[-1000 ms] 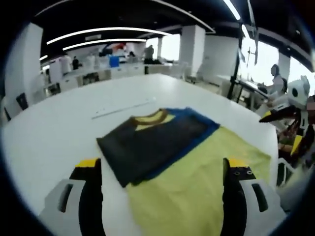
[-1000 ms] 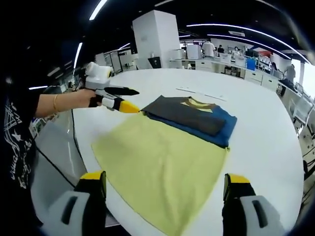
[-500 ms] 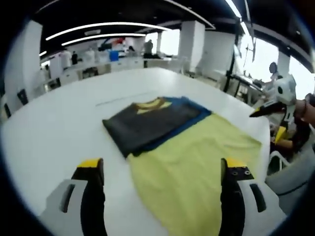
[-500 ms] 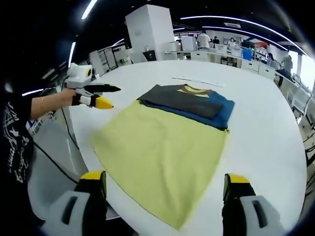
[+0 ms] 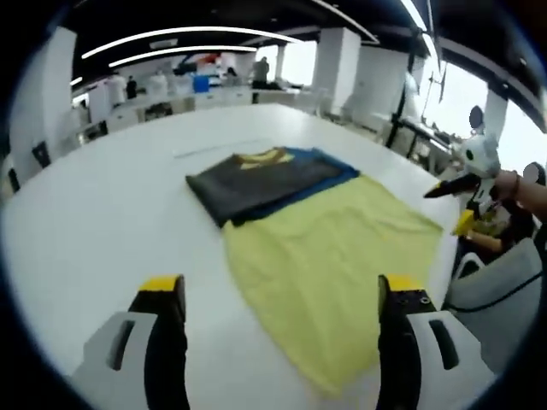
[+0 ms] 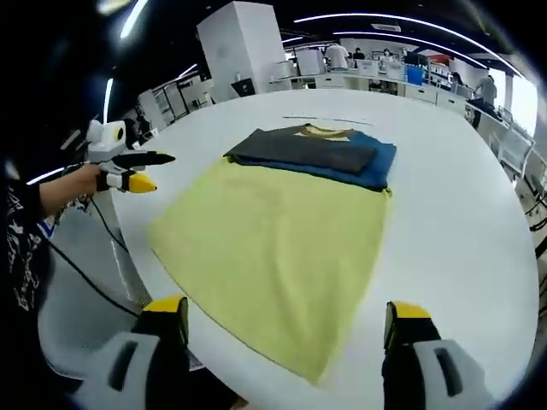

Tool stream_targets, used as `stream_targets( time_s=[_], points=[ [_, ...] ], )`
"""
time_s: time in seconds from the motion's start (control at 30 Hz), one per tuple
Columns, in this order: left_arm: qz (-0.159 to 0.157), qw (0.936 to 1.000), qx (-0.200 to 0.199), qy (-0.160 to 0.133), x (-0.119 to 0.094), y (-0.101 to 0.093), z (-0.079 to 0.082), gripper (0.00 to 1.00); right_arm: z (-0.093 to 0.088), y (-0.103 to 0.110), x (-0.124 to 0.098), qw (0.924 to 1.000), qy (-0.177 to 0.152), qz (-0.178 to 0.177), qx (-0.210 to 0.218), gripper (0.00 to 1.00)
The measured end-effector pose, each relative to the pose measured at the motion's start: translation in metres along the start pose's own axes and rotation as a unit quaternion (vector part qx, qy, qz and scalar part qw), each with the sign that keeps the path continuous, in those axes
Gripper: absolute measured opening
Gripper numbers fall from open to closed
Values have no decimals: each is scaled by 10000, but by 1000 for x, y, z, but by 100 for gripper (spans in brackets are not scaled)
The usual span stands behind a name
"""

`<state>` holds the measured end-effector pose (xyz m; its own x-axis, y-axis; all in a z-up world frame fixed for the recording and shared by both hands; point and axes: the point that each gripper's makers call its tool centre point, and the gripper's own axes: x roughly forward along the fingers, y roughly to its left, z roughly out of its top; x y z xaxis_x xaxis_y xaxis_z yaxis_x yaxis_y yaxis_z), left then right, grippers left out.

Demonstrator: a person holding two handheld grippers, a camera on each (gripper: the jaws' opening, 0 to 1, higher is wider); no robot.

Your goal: Fold the garment on the visible template until the final outline fits inside the template.

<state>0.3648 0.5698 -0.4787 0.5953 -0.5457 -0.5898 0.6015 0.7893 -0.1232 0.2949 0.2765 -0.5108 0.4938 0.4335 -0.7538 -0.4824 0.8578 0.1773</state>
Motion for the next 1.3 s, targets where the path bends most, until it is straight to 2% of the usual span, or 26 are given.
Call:
stream_targets(
  time_s=[0.13, 0.23, 0.37, 0.43, 0.53, 0.67, 0.73, 0.77, 0.93, 1.07, 1.3],
  points=[
    [49, 9999, -59, 148, -5, -3, -15, 79, -7, -4, 1, 9999, 23, -56, 140, 91],
    [73, 9996, -164, 204, -8, -6, -20, 74, -10, -5, 1, 9997, 10, -85, 217, 89],
    [164, 9994, -221, 187, -11, -9, -24, 70, -18, -6, 2, 9997, 161, -138, 115, 78],
    [100, 9995, -271, 162, -10, -12, -27, 67, -23, -6, 2, 9996, 206, -143, 140, 75],
    [104, 9990, -305, 316, -12, -17, -33, 63, -24, -6, 2, 9994, 154, -144, 288, 73],
    [137, 9981, -343, 485, -11, -20, -44, 58, -28, -8, 0, 9989, 200, -252, 329, 62],
    [310, 9960, -325, 776, -13, -18, -56, 53, -32, -9, 0, 9985, 288, -275, 375, 54],
    [287, 9965, -254, 748, -12, -19, -56, 50, -33, -9, 0, 9985, 287, -277, 375, 49],
    [411, 9935, -242, 1030, -16, -17, -72, 43, -36, -12, -1, 9979, 343, -341, 426, 39],
    [482, 9929, -156, 1079, -18, -15, -72, 33, -39, -15, -2, 9973, 378, -431, 461, 28],
    [477, 9900, -332, 1288, -20, -27, -79, 26, -42, -18, -3, 9964, 386, -546, 525, 21]
  ],
)
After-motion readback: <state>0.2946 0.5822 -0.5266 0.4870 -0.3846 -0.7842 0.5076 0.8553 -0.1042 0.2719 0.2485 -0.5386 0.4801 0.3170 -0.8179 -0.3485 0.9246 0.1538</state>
